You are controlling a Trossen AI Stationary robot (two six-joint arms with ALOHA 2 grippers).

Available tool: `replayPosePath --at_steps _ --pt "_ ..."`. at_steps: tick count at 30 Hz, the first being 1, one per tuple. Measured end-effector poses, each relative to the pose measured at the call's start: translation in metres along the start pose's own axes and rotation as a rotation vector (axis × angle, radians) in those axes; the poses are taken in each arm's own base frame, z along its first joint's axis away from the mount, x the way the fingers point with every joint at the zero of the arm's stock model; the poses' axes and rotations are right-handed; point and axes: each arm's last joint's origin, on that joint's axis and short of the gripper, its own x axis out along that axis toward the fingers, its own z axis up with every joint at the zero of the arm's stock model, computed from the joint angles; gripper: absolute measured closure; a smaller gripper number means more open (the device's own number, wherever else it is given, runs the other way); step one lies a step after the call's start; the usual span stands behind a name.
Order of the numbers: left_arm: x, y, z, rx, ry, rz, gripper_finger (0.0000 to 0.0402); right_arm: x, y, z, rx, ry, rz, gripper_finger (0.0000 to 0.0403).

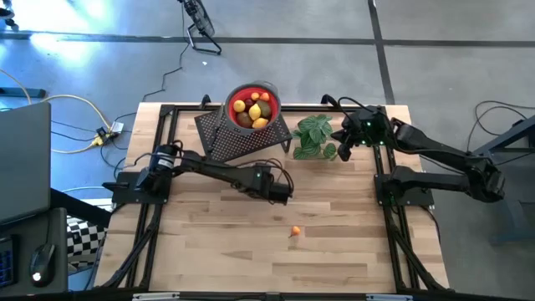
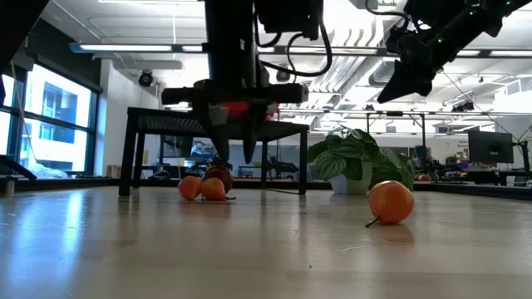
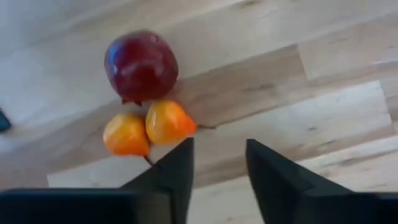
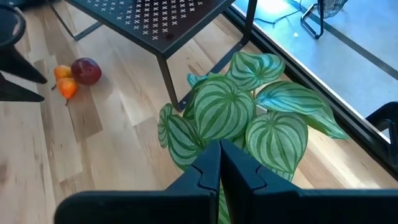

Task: Pick & Place Fruit
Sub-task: Put the orange pear into the red basket on the shelf

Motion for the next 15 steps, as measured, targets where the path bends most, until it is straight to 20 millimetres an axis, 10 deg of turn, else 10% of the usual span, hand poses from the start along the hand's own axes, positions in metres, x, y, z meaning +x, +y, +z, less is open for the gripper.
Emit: replayPosePath --at_steps 15 --pt "0.0035 0.0040 0.0032 0.053 0.012 0.044 0.0177 0.0016 -0.0002 -0.0001 0.001 0.005 0.000 0.0400"
